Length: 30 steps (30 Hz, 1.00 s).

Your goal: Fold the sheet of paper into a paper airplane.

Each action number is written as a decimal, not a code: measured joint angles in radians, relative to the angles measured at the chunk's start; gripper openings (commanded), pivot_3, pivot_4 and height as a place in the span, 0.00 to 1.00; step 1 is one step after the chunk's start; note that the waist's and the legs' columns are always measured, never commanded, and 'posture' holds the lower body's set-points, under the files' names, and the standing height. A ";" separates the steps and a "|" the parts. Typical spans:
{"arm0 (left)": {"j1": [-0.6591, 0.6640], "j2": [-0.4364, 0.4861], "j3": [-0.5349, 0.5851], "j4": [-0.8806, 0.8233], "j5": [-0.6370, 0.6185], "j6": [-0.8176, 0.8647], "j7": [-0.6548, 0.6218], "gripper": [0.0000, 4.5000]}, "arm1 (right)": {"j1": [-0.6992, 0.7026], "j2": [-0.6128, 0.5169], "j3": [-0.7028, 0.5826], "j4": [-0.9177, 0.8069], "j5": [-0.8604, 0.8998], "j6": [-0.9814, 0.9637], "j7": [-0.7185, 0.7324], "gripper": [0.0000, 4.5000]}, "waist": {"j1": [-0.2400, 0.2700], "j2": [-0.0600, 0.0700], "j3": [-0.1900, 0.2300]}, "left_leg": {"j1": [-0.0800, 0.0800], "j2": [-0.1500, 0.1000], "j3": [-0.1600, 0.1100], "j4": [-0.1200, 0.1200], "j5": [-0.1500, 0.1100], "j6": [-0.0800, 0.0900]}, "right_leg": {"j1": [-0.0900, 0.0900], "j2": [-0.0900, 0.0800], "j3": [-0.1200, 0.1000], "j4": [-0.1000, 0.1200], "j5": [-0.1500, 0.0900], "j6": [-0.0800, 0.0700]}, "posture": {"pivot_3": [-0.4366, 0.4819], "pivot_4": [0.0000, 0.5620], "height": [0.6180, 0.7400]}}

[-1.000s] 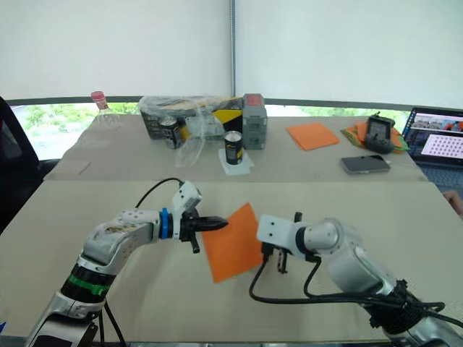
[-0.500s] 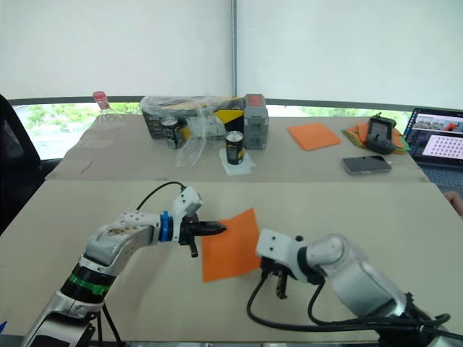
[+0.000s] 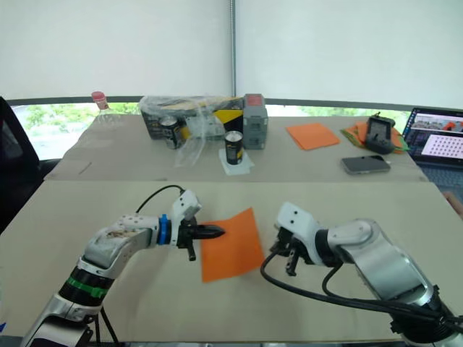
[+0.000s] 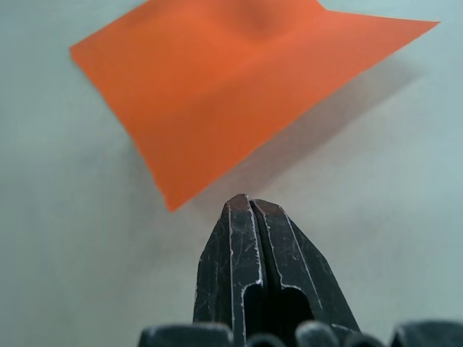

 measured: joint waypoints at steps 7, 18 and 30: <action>0.000 -0.003 -0.002 0.000 0.003 0.000 0.000 0.00 | 0.000 0.059 0.036 -0.001 0.050 0.006 -0.040 0.00 | -0.002 0.000 0.000 | 0.000 0.000 0.000 0.000 0.000 0.000 | -0.001 0.000 0.000 0.000 0.000 0.000 | 0.48 0.27 0.99; 0.010 -0.002 -0.012 -0.001 0.016 -0.001 -0.006 0.00 | 0.007 0.054 0.104 -0.057 0.113 0.046 -0.102 0.00 | -0.001 0.000 0.000 | 0.000 0.000 0.000 0.000 0.000 0.000 | 0.000 0.000 0.000 0.000 0.000 0.000 | 0.48 0.27 0.99; 0.054 -0.061 -0.010 0.020 0.028 -0.026 0.053 0.00 | 0.006 0.009 -0.135 0.036 0.162 0.048 -0.172 0.00 | -0.003 0.000 0.000 | 0.000 0.001 0.000 0.000 0.000 0.000 | 0.000 0.000 0.000 0.001 0.000 0.000 | 0.48 0.27 0.99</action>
